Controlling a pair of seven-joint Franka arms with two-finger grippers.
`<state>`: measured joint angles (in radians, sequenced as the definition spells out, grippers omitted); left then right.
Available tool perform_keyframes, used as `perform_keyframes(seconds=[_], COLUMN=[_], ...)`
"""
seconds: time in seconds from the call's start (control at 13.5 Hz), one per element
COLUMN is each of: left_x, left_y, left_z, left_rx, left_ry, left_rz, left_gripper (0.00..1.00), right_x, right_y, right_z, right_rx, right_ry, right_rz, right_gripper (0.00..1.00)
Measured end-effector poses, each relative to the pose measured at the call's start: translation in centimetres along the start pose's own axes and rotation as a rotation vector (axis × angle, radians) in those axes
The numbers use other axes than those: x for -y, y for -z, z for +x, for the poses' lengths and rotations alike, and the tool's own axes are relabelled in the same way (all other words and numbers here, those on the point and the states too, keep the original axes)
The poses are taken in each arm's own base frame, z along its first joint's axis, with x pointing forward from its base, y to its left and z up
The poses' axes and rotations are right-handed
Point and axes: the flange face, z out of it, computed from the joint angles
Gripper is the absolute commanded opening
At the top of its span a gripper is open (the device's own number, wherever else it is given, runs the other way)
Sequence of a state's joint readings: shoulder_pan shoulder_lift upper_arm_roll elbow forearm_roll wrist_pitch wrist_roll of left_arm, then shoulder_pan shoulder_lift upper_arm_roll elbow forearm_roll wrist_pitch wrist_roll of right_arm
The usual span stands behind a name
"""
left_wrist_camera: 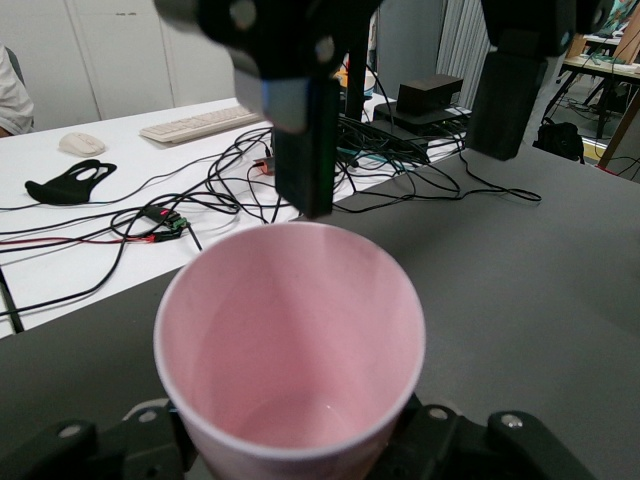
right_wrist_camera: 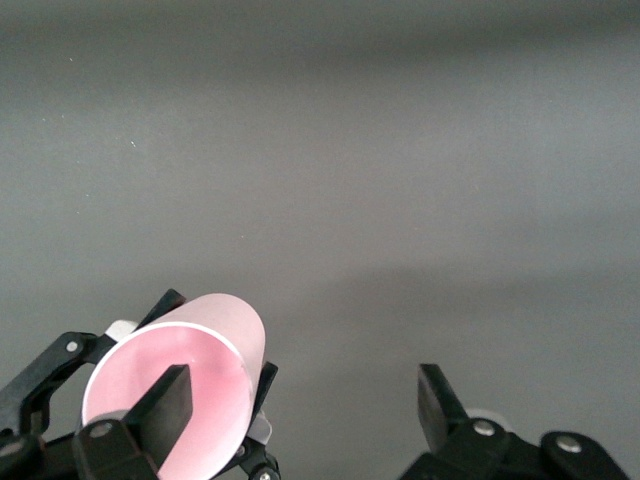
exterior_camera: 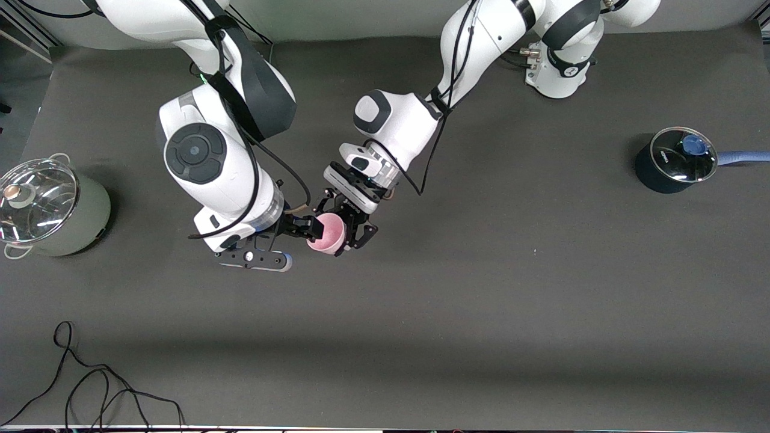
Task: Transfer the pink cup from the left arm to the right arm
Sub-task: 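Close the right gripper on the pink cup's side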
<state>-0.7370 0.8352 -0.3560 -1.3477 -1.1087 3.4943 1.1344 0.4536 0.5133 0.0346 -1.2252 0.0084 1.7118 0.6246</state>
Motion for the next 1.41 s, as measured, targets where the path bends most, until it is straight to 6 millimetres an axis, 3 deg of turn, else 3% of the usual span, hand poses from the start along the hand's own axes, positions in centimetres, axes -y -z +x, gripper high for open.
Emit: perform_keyframes(seconds=[0.3, 0.37, 0.67, 0.89, 1.33, 1.41], left_x=[0.0, 0.1, 0.1, 0.0, -0.6, -0.5], left_y=[0.0, 0.0, 0.0, -0.1, -0.1, -0.1], left_z=[0.0, 0.0, 0.0, -0.1, 0.0, 0.0], left_rx=[0.001, 0.001, 0.000, 0.001, -0.002, -0.003], left_ry=[0.000, 0.000, 0.000, 0.001, 0.016, 0.016], left_rz=[0.001, 0.002, 0.003, 0.000, -0.006, -0.006], left_gripper=[0.00, 0.00, 0.00, 0.00, 0.00, 0.99], right_x=[1.7, 1.9, 1.9, 1.9, 2.2, 2.2], right_y=[-1.6, -2.1, -2.5, -2.4, -2.0, -1.9], right_z=[-1.1, -1.3, -1.3, -1.2, -1.4, -1.4], right_rx=[0.022, 0.028, 0.035, 0.034, 0.033, 0.033], right_ry=[0.028, 0.032, 0.030, 0.028, 0.016, 0.015], right_rz=[-0.016, -0.021, -0.025, -0.020, 0.000, 0.001], right_gripper=[0.97, 0.86, 0.27, 0.01, 0.00, 0.00])
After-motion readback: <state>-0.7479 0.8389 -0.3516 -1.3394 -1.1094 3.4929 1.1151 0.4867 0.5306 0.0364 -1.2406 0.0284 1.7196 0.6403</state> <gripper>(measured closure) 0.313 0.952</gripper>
